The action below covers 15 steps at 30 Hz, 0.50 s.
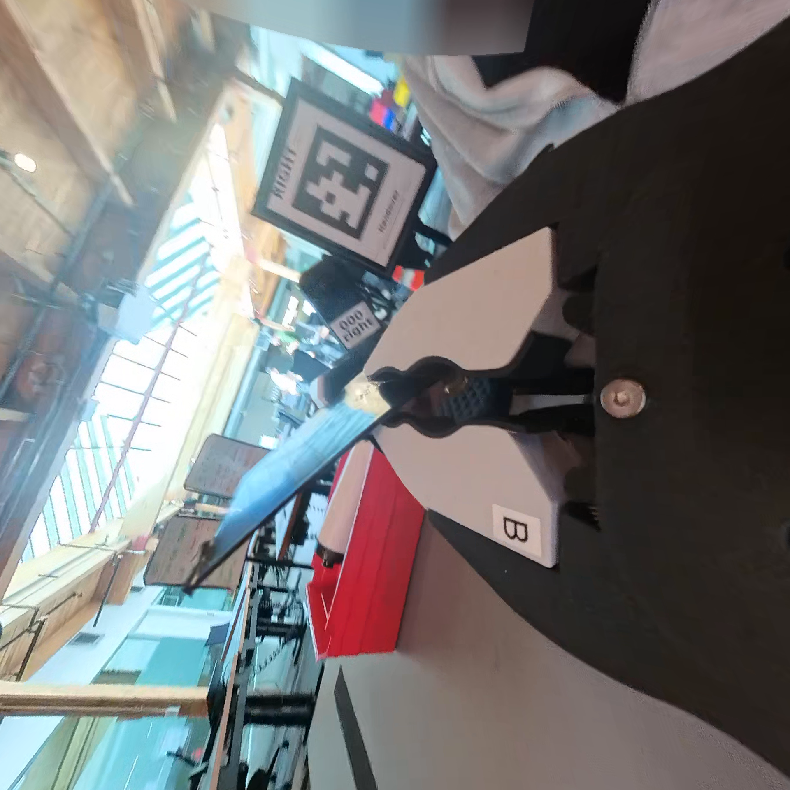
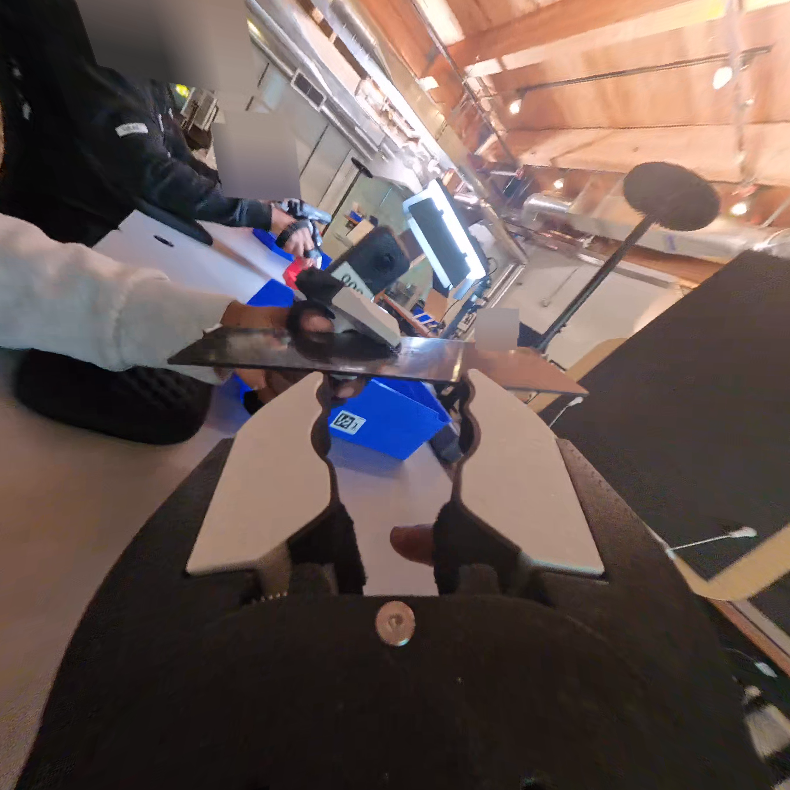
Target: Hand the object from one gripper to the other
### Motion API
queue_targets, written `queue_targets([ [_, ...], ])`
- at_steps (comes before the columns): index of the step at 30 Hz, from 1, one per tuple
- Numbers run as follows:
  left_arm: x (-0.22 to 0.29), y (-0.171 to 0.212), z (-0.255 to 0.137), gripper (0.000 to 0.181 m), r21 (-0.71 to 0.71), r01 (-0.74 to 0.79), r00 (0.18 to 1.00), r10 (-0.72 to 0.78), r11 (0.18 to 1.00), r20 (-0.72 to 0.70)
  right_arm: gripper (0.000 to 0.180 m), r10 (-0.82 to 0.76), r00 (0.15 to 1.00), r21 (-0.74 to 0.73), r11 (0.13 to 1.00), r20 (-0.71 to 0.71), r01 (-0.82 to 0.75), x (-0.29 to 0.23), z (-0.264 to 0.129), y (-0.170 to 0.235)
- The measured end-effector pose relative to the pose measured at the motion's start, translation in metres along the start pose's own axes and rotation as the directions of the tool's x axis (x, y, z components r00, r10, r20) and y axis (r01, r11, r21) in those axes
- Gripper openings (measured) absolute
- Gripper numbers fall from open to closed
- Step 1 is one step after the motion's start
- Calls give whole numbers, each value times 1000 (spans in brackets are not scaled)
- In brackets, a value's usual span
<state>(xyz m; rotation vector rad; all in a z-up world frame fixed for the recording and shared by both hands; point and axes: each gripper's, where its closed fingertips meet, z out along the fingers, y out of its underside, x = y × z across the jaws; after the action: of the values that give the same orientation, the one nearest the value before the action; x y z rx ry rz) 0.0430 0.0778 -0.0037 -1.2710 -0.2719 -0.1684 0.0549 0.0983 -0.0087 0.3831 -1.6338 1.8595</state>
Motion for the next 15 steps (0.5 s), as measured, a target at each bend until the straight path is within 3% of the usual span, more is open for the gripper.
queue_targets([
  [2, 7, -21, -9, 2, 153, 74, 995, -62, 985, -84, 58, -43, 997, -3, 999, -66, 43, 9, -4, -2],
  [4, 3, -34, -19, 2, 235, 36, 998, -23, 971, -55, 53, -107, 985, 4, 994, -138, 108, 19, -11, -5],
  [6, 5, -34, -20, 2, 211, -77, 997, 82, 975, -14, 48, 148, 984, 52, 988, -98, -144, 25, -13, -6],
  [7, 4, -29, -18, 2, 162, -154, 988, 153, 975, 22, 45, 342, 939, 65, 938, -22, -340, 23, -10, -4],
  [9, 3, -19, -12, 1, 72, -262, 964, 257, 962, 70, 51, 658, 739, 41, 743, 146, -669, 17, -5, 0],
  [11, 4, -15, -8, 1, 48, -322, 945, 318, 946, 81, 55, 827, 501, -34, 526, 256, -850, 11, 0, 3],
  [12, 4, -13, -7, 1, 45, -316, 947, 311, 948, 80, 55, 857, 425, -54, 458, 293, -887, 10, 1, 3],
  [13, 3, -11, -6, 1, 33, -303, 951, 300, 953, 71, 53, 866, 391, -53, 427, 312, -903, 9, 3, 2],
  [15, 3, -6, -4, 1, 17, -287, 957, 286, 958, 56, 49, 871, 405, -51, 434, 278, -899, 9, 8, 8],
])
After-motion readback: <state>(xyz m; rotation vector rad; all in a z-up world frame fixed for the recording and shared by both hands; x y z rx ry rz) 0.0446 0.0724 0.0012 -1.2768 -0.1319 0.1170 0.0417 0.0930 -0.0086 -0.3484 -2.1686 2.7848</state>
